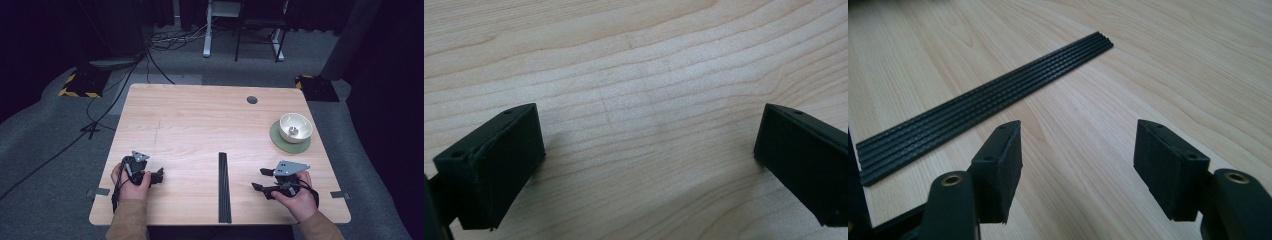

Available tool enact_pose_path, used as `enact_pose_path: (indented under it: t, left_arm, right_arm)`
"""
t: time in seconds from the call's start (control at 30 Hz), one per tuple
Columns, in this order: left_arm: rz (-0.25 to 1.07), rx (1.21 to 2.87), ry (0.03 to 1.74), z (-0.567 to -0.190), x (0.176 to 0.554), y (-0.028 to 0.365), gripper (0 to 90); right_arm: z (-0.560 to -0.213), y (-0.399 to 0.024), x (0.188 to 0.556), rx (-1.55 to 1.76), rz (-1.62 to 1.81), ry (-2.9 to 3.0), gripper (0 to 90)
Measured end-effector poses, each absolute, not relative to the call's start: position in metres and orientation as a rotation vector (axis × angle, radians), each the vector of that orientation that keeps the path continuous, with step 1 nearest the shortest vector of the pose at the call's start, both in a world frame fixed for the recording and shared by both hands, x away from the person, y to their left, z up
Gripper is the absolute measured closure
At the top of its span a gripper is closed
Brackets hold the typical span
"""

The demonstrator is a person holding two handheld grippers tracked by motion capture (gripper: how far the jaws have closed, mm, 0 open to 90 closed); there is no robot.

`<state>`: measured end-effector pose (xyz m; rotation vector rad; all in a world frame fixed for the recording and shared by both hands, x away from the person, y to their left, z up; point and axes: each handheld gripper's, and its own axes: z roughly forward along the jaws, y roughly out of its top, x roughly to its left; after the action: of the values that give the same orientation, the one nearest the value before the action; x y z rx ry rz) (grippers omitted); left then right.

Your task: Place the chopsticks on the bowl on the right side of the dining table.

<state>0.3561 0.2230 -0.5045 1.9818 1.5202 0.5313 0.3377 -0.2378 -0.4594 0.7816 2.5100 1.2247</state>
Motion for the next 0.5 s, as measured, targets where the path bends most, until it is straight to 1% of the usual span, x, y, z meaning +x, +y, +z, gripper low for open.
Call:
enact_pose_path:
  t: [0.5]
  left_arm:
    - [0.533,1.984,1.518,-0.505,0.357,0.223,0.0]
  right_arm:
    - [-0.465,-0.198,0.344,0.764,1.257,2.539,35.0]
